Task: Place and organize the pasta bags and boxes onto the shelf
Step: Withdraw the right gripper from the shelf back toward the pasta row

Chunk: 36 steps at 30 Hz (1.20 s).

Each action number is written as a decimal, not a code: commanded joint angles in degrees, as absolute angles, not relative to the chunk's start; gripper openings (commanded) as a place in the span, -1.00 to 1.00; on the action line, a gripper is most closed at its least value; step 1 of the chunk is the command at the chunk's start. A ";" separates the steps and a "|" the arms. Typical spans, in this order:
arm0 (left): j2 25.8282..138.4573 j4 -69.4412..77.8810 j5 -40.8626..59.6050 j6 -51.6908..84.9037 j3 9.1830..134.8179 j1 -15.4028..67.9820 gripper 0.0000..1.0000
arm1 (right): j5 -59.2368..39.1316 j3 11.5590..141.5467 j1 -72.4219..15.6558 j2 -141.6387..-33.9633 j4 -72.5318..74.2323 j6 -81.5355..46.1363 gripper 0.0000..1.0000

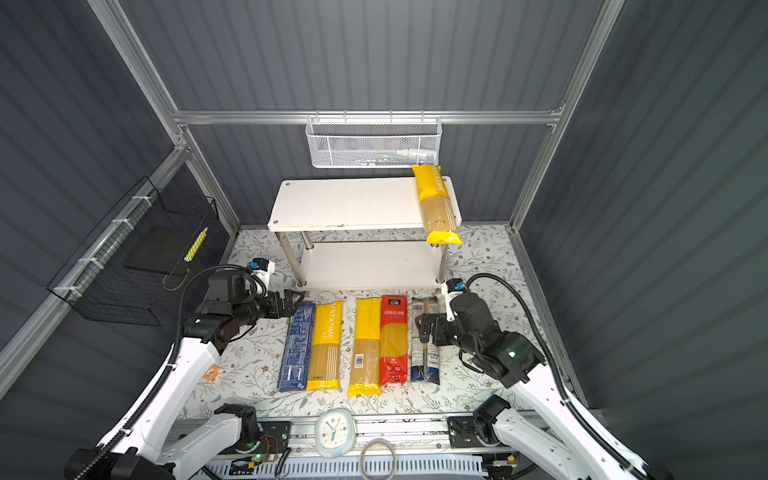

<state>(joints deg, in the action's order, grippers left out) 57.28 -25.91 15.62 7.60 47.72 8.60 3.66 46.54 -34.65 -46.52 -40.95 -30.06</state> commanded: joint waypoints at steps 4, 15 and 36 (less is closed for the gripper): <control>59.79 -26.91 18.46 4.75 48.62 8.79 0.99 | 7.21 41.30 -34.86 -47.80 -38.79 -37.86 0.94; 59.28 -26.06 22.31 7.38 48.52 8.79 0.99 | 5.17 38.14 -35.53 -61.90 -33.77 -45.60 0.98; 58.60 -29.97 17.23 6.16 49.87 8.79 0.99 | 11.97 40.41 -38.75 -78.60 -26.48 -40.47 0.98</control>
